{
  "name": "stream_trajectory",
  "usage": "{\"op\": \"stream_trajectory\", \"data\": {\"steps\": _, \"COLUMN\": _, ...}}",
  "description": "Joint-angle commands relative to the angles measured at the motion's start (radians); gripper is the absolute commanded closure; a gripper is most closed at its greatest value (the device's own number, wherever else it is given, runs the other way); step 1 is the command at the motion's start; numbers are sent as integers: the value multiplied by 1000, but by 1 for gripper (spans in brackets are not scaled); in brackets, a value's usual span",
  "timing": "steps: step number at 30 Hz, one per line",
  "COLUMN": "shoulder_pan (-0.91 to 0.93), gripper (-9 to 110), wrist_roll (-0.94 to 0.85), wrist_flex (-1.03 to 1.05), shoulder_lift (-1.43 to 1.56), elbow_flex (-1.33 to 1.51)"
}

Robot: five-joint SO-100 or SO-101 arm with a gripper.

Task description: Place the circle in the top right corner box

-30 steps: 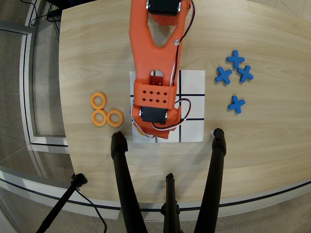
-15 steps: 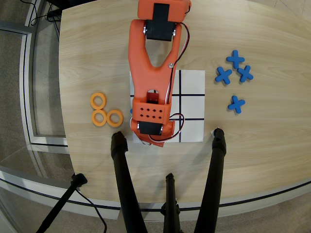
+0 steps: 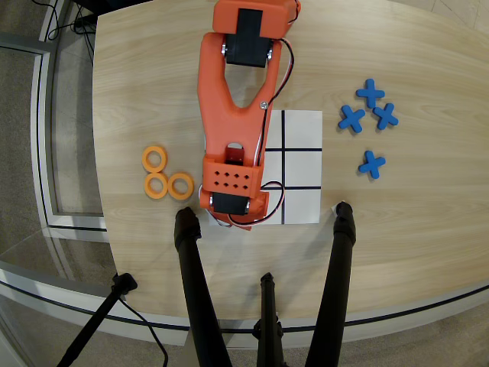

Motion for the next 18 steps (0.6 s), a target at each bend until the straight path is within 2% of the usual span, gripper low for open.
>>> {"op": "stream_trajectory", "data": {"steps": 1, "shoulder_pan": -17, "gripper": 95, "wrist_roll": 14, "wrist_flex": 5, "shoulder_lift": 17, "elbow_flex": -43}}
{"op": "stream_trajectory", "data": {"steps": 18, "shoulder_pan": 6, "gripper": 95, "wrist_roll": 20, "wrist_flex": 55, "shoulder_lift": 121, "elbow_flex": -74}}
